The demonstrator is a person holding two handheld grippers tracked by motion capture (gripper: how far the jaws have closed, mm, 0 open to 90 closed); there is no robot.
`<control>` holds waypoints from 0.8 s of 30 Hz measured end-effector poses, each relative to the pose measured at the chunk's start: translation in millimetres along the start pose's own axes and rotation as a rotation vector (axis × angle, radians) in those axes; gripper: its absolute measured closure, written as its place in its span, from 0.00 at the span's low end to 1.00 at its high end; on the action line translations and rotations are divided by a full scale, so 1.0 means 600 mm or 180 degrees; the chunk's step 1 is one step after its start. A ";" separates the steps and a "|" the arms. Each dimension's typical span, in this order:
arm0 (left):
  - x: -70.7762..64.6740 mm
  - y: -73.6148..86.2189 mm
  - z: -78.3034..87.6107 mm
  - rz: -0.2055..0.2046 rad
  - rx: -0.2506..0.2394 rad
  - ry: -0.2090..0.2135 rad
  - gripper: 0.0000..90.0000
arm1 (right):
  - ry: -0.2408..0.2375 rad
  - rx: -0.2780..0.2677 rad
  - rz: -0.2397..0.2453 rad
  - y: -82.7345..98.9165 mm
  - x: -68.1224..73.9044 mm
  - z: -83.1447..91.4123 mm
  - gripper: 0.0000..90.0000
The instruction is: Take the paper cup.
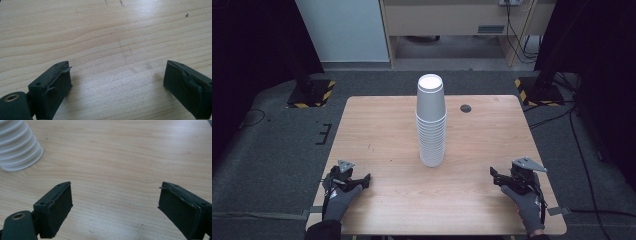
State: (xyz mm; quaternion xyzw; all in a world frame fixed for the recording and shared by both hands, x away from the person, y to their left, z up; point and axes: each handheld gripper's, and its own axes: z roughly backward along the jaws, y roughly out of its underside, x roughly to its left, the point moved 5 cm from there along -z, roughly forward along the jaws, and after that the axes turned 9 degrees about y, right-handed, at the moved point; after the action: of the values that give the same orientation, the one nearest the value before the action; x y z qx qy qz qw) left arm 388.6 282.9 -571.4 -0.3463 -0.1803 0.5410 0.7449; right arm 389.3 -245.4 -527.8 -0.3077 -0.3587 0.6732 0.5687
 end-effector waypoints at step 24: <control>0.000 0.000 0.000 -0.0006 0.0008 0.0009 0.06 | -0.0205 -0.0537 0.0026 -0.076 0.034 0.061 0.13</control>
State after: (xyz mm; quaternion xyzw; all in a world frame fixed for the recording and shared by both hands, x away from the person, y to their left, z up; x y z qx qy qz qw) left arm 388.7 282.6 -571.6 -0.3460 -0.1789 0.5400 0.7461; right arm 380.4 -225.9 -469.8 -0.3342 -0.4309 0.6524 0.5262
